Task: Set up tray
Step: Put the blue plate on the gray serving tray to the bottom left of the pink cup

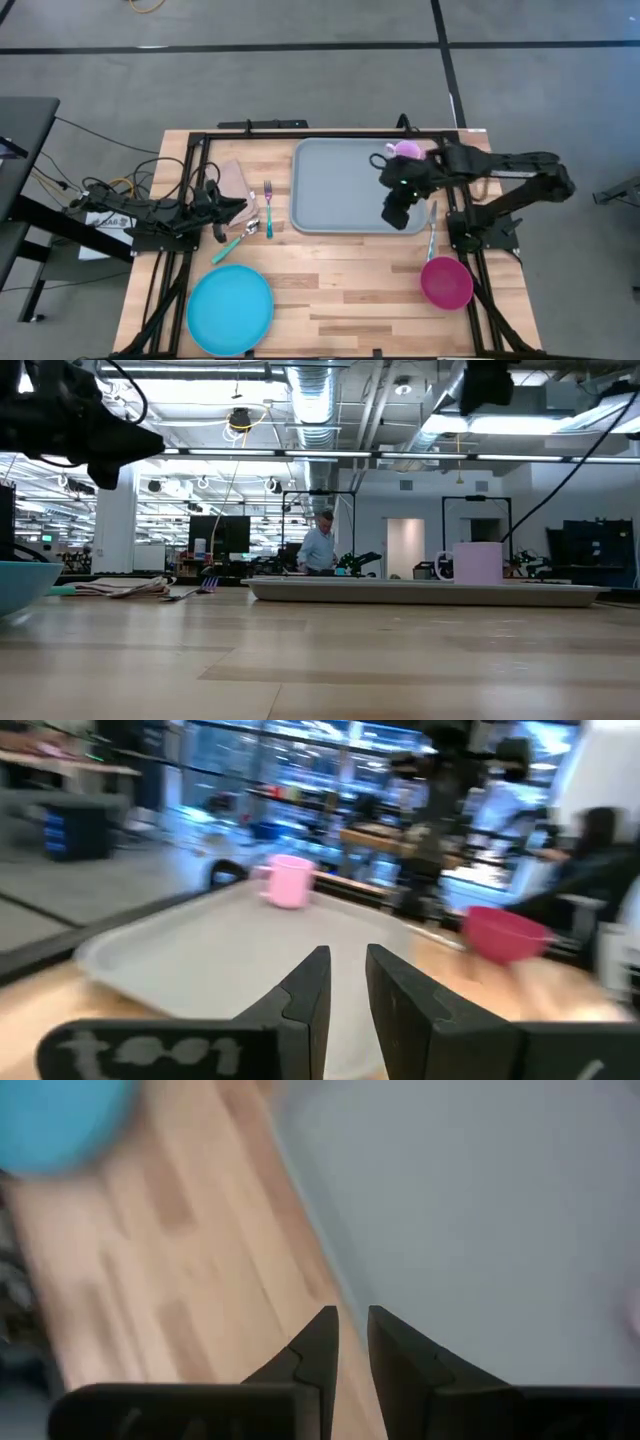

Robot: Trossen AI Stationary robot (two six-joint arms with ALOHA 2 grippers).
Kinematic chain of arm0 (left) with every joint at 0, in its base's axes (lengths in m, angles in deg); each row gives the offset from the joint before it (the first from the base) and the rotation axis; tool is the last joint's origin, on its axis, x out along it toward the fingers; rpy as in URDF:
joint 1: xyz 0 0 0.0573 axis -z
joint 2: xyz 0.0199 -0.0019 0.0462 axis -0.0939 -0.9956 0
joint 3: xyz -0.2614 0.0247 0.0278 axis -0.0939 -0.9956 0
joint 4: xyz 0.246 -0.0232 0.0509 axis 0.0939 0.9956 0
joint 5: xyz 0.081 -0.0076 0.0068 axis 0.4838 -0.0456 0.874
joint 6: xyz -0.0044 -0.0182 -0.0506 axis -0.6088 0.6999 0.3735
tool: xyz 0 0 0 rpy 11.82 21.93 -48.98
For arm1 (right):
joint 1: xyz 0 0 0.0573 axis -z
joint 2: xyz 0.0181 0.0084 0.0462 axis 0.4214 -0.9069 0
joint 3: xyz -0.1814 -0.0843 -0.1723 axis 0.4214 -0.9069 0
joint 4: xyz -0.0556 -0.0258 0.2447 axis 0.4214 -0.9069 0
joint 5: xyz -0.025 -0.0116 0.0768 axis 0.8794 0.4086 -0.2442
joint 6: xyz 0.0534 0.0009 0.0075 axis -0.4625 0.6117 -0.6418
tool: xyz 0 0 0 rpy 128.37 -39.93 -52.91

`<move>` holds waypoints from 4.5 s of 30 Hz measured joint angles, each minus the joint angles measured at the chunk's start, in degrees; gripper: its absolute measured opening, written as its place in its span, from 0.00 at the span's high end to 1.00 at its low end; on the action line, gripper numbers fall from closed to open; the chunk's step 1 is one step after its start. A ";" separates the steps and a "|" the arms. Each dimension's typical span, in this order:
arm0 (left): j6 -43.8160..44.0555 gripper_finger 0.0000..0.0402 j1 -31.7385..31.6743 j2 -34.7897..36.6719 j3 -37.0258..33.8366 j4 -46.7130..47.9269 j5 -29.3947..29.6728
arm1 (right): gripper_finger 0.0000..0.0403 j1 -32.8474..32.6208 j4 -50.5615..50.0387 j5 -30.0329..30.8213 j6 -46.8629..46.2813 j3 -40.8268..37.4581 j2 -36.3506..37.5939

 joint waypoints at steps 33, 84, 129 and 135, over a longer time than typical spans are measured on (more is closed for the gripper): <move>-25.03 0.86 0.04 -22.22 15.28 -15.22 -22.71 | 0.87 -27.55 109.10 15.29 13.08 -55.29 1.64; 1.84 0.86 11.18 -72.87 40.68 32.92 -27.18 | 0.87 -23.13 108.77 13.82 33.18 -55.25 3.41; 11.88 0.76 9.94 -72.87 28.03 23.74 -35.41 | 0.87 -22.52 107.21 12.33 33.14 -55.25 3.34; 13.18 0.97 9.94 -72.83 28.78 20.04 -35.13 | 0.87 -22.52 107.21 12.33 33.12 -55.25 3.34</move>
